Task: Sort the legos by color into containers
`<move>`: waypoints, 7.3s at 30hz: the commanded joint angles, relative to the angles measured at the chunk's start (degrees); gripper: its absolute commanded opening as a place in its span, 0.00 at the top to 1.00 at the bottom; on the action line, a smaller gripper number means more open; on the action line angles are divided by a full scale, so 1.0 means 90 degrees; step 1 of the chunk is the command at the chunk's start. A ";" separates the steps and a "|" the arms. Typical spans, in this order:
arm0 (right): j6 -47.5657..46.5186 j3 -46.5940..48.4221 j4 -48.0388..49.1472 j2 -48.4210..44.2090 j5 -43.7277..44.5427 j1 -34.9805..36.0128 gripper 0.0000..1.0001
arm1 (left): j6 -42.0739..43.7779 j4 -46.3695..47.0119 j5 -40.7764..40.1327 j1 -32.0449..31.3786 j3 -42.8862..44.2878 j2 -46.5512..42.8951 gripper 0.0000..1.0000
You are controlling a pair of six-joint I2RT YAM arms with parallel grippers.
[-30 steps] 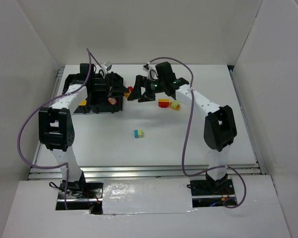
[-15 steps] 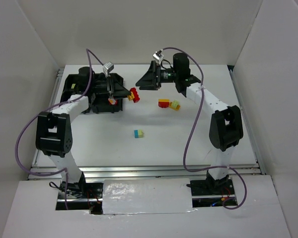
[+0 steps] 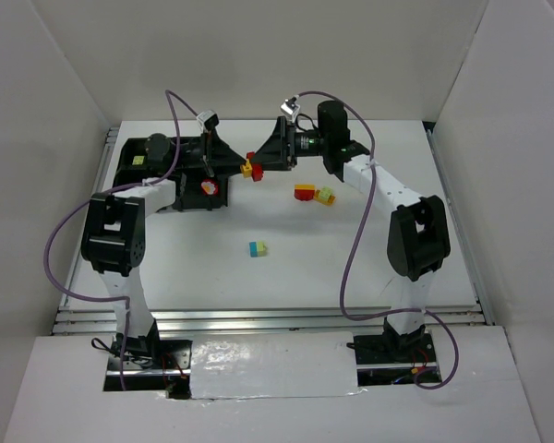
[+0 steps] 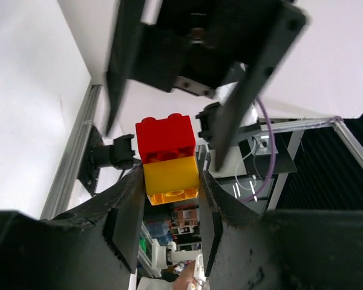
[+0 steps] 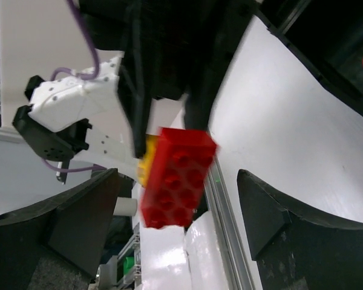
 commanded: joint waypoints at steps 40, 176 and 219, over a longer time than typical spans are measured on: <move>0.1667 -0.0387 0.1908 0.0251 -0.0646 -0.0427 1.00 | -0.1117 0.3890 0.0129 0.0659 0.0629 -0.0104 1.00; 0.0933 0.4361 -0.1502 0.3446 0.5769 0.1927 0.00 | 0.9000 -1.3131 -0.7849 0.0913 0.0375 -0.4801 0.00; -0.3258 0.4174 -0.6512 0.3522 0.7704 0.0207 0.04 | 0.9401 -1.3443 -0.7478 0.0181 0.2123 -0.2087 0.01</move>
